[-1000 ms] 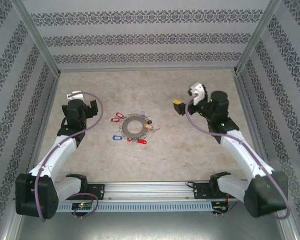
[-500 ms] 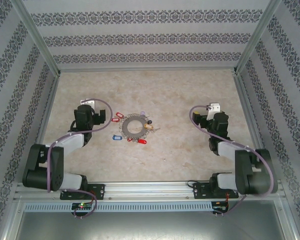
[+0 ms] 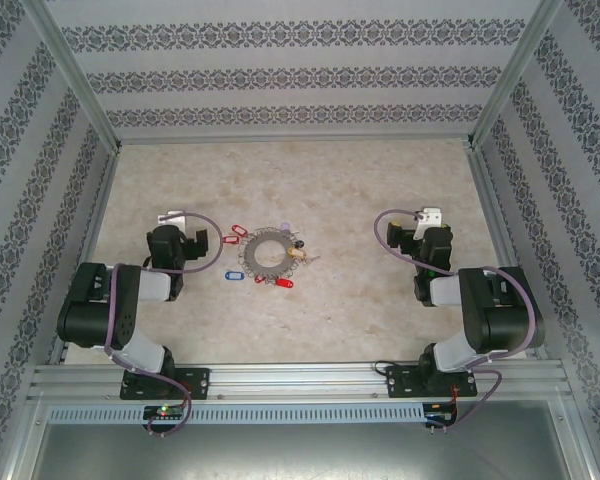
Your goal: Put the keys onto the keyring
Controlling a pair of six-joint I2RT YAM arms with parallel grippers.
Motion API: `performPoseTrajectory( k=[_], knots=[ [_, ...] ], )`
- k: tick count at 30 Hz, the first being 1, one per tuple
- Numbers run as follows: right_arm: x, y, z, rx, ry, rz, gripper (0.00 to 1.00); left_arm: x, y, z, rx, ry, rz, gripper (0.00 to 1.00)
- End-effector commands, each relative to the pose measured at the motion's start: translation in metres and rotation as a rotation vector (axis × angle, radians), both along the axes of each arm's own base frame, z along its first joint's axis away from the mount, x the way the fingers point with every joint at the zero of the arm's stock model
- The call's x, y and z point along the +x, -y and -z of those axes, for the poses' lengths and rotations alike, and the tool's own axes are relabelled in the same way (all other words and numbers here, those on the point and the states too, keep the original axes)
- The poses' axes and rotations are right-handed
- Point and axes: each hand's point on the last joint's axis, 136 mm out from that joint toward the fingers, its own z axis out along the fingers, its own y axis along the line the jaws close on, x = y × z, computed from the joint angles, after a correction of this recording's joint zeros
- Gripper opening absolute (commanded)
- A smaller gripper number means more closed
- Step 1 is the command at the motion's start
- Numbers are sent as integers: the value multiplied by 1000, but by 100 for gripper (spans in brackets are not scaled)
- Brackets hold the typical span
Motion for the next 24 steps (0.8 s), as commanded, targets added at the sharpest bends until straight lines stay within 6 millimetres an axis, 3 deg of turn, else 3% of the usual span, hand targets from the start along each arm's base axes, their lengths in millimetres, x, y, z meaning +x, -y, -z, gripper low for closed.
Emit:
performPoseTrajectory(
  k=[1, 6, 24],
  knots=[
    [14, 0, -23, -4, 61, 19, 98, 14, 4, -27, -27, 123, 15, 100],
    [16, -9, -22, -8, 49, -36, 98, 13, 4, -25, -28, 109, 15, 99],
    [17, -12, -21, -8, 41, -52, 98, 13, 5, -24, -28, 108, 16, 100]
  ],
)
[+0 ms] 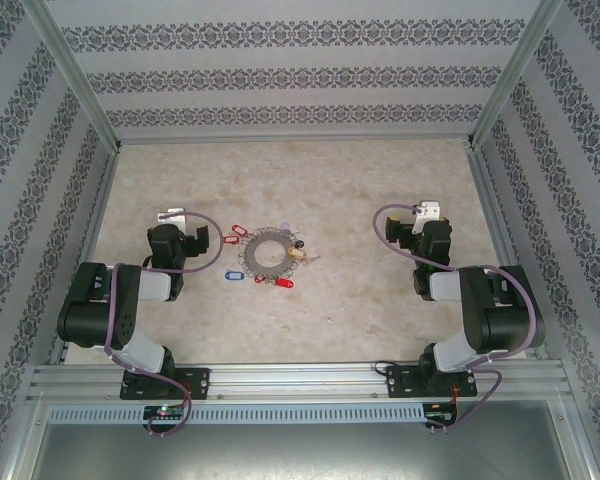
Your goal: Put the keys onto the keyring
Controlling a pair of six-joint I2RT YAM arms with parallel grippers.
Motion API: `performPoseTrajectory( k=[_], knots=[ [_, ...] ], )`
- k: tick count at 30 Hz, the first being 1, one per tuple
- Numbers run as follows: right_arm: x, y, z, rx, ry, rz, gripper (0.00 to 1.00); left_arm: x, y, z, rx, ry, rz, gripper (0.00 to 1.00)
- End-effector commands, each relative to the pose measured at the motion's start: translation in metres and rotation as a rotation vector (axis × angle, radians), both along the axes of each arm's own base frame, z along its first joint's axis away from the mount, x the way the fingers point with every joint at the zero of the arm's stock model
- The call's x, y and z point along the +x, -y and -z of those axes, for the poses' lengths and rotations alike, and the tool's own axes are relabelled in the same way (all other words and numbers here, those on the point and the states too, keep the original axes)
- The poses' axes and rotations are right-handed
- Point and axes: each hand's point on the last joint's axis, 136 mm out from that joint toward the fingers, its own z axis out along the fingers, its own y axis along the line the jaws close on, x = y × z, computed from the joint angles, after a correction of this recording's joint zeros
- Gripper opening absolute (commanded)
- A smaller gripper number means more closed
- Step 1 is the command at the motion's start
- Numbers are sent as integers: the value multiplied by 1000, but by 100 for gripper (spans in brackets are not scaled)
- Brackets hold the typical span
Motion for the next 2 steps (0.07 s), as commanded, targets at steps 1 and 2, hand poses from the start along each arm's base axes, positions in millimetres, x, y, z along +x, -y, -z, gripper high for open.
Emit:
performPoseTrajectory(
  k=[1, 2],
  knots=[
    [4, -6, -11, -2, 37, -24, 98, 7, 3, -13, -23, 58, 7, 100],
    [4, -7, -10, 0, 31, -28, 98, 7, 3, -14, -23, 61, 7, 99]
  ],
)
